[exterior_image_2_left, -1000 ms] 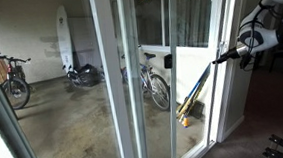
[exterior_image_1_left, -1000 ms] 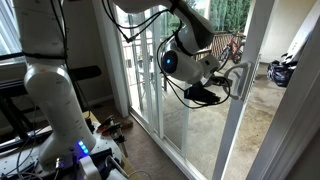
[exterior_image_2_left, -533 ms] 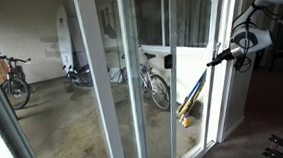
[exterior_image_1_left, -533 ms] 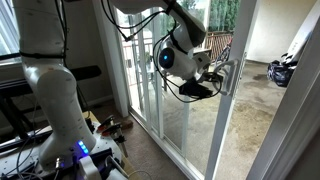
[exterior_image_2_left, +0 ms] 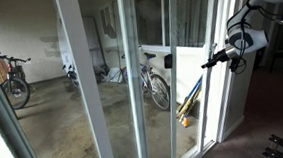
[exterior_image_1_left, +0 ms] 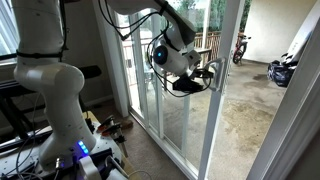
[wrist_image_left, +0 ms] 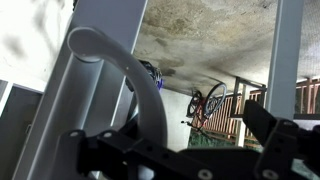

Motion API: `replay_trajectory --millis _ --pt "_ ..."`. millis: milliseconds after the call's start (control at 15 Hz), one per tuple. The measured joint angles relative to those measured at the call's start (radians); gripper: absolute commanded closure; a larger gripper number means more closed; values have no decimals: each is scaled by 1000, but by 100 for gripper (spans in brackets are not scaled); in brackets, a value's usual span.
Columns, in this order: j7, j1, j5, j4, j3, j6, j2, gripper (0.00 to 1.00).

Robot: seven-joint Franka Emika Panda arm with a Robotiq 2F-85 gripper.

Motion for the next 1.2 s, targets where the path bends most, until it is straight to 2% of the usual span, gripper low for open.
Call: replay_trajectory --millis 267,533,1200 --pt "0 169 201 -13 -150 -12 37 0" --pt "0 329 364 -43 -307 -85 110 0" --pt "0 555 365 -164 -544 -142 119 0"
